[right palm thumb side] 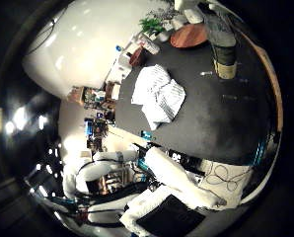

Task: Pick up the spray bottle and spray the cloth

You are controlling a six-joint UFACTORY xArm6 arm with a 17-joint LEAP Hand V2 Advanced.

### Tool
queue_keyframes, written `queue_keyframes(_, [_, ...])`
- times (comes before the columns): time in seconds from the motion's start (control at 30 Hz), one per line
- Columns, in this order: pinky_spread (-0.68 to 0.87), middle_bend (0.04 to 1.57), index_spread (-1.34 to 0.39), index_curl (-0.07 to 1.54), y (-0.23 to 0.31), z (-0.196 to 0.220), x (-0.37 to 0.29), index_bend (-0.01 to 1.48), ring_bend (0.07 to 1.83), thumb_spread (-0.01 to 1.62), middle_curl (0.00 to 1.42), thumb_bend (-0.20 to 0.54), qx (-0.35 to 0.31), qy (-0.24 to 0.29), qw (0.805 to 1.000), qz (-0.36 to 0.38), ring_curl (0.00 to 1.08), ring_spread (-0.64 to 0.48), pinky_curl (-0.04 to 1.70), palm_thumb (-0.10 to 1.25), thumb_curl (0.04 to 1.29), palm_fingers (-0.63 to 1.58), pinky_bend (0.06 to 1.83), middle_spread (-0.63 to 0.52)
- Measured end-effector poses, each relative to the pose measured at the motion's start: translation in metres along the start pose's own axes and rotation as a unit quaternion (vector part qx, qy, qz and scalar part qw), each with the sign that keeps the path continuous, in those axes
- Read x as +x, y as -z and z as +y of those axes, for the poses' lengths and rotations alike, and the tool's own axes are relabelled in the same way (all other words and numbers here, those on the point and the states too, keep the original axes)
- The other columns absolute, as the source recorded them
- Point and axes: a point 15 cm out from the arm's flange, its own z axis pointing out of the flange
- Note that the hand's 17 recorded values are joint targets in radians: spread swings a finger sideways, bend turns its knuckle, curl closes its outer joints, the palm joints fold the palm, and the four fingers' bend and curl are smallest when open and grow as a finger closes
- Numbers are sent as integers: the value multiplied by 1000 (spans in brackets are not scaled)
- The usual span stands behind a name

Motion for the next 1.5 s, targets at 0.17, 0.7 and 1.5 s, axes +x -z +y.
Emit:
queue_keyframes(0.17, [364,252,-279,308,6,-3,22,175,187,1133,349,-21,37,-21,999,-18,202,156,321,504,285,184,216,61])
queue_keyframes(0.7, [357,249,-237,285,8,-3,89,139,213,1136,351,-19,125,-90,985,-78,235,142,326,525,289,208,227,58])
queue_keyframes(1.5, [278,191,-143,253,-28,-38,109,155,277,1132,301,-24,190,-146,952,-189,270,129,335,499,280,-9,367,144])
